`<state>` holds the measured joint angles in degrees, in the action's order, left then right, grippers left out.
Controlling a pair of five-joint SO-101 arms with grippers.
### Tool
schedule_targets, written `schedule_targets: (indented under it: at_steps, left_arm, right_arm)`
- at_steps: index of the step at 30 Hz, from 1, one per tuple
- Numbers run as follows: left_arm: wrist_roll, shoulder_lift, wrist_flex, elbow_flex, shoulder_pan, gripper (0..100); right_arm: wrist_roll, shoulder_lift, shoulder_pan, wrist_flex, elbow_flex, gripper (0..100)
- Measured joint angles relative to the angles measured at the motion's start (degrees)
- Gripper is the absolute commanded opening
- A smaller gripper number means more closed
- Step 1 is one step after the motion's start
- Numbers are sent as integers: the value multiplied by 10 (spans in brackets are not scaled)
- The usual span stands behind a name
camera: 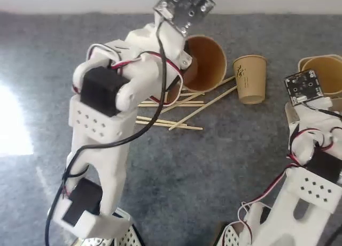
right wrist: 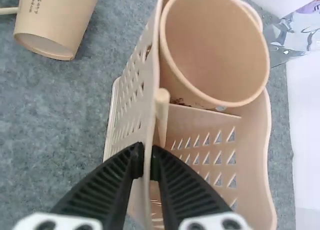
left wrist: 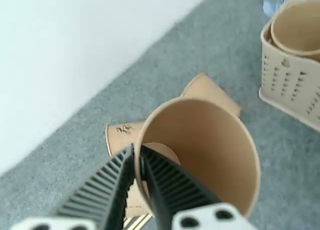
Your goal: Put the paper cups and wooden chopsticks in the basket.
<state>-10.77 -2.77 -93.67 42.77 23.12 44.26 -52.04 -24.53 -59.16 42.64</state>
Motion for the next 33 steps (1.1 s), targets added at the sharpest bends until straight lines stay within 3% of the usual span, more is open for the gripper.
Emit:
schedule_targets:
  at_steps: [5, 19, 28, 33]
  left_arm:
    - [25, 0, 1, 28, 0, 12]
    - [102, 0, 1, 31, 0, 13]
    - [104, 0, 1, 31, 38, 13]
    - [104, 0, 1, 31, 71, 13]
  right_arm:
    - [18, -8, 8, -40, -18, 8]
    - [13, -28, 58, -290, -194, 8]
    - [-64, -127, 210, -366, -154, 8]
    - [-55, -252, 205, -352, -30, 8]
